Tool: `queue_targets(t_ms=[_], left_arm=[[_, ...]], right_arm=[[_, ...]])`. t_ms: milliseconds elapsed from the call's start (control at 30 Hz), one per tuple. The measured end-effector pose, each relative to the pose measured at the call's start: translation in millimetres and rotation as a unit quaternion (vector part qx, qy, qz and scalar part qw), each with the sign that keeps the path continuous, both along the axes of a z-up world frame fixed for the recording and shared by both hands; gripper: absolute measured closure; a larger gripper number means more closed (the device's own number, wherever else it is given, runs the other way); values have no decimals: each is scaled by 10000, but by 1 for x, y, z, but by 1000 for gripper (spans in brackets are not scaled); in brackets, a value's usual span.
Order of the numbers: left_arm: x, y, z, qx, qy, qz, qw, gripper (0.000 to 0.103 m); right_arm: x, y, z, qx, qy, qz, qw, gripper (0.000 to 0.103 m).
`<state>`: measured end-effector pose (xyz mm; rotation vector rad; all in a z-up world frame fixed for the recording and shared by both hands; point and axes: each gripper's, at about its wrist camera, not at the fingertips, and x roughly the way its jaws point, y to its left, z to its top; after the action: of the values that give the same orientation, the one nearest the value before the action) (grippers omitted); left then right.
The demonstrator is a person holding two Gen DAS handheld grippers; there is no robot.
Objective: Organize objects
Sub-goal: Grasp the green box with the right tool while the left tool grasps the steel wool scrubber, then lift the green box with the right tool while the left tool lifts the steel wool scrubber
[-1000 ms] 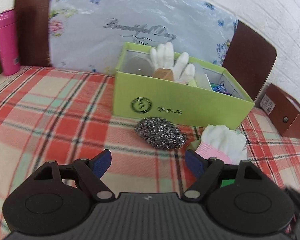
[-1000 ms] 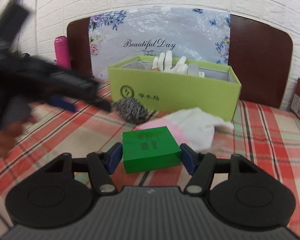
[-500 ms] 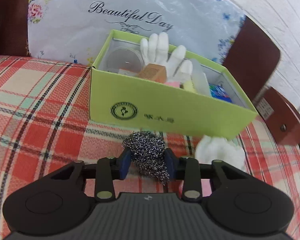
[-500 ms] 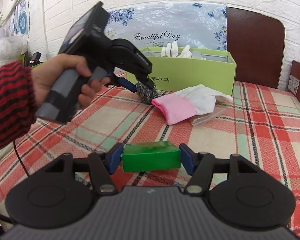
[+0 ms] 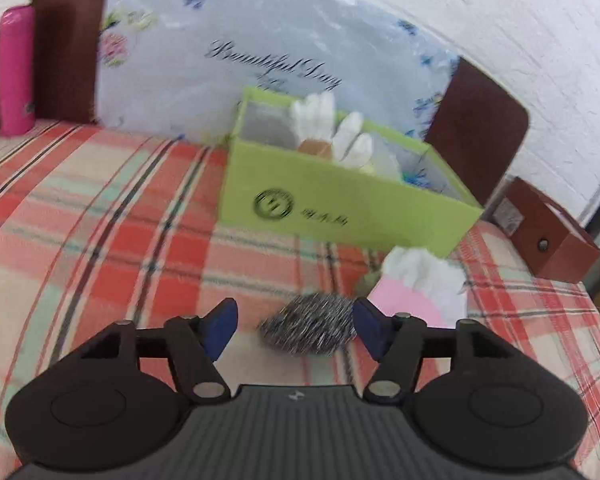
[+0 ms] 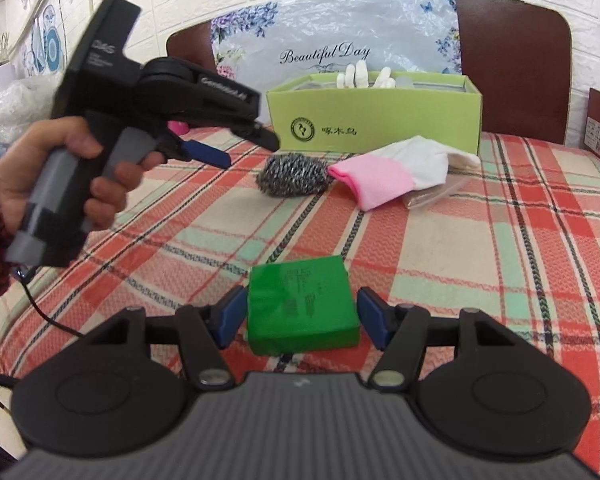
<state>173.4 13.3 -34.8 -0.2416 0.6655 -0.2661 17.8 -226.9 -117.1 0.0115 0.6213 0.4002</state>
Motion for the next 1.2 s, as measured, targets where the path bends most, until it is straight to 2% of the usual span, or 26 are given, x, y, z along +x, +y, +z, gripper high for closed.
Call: queue_targets(t_ms=[100,200,233,300,333,433,533,633,700,767,833,900,1033,1100,1133,1200], left_arm=[[19,-9,-1,-118,-36,-673,9977,27],[31,-23,-12,203,269,-927,9951,26],[32,-25,-17,318,311,-929,9947,29],[27,-23,-26,405,379,-948,9940,48],[23,-22,-28,544,405,-888,9937,61],[4,-10,-27,436,413,-919,9940,70],[-21,-3,-25,491,550,-729,9946,72],[-43,-1,-22,559,392,-626,9957,72],[-49,-3,-20,721,158,-565,9957,65],[-50,-6,-17,926,-52,-501,9944,42],[-47,-7,-14,1040,-245,-446,9933,34],[-39,-10,-13,1062,-251,-574,9924,34],[-26,-17,-22,1013,-17,-868,9911,34],[-22,-18,-28,993,154,-911,9908,39],[-21,-17,-31,932,236,-926,9911,48],[-23,-15,-34,877,259,-889,9918,49]], right_arm=[[1,-4,3,3,-28,-100,9999,42],[2,-5,4,16,-5,-123,9999,42],[2,-4,4,-10,-7,-109,9999,42],[2,-2,3,-33,4,-83,10000,42],[2,-2,2,-13,27,-73,10000,42],[3,2,0,9,95,-24,10000,41],[3,5,-2,-34,123,14,9999,39],[2,8,-4,-45,143,30,9999,36],[3,10,-5,-122,158,33,9998,36],[3,12,-5,-159,146,35,9998,36],[1,11,-4,-170,109,48,9998,36],[2,10,-5,-151,150,17,9998,36],[2,10,-4,-136,173,-19,9998,36],[2,11,-3,-152,157,-7,9998,36],[3,10,-3,-157,160,9,9997,36],[4,11,-4,-171,186,27,9997,36]])
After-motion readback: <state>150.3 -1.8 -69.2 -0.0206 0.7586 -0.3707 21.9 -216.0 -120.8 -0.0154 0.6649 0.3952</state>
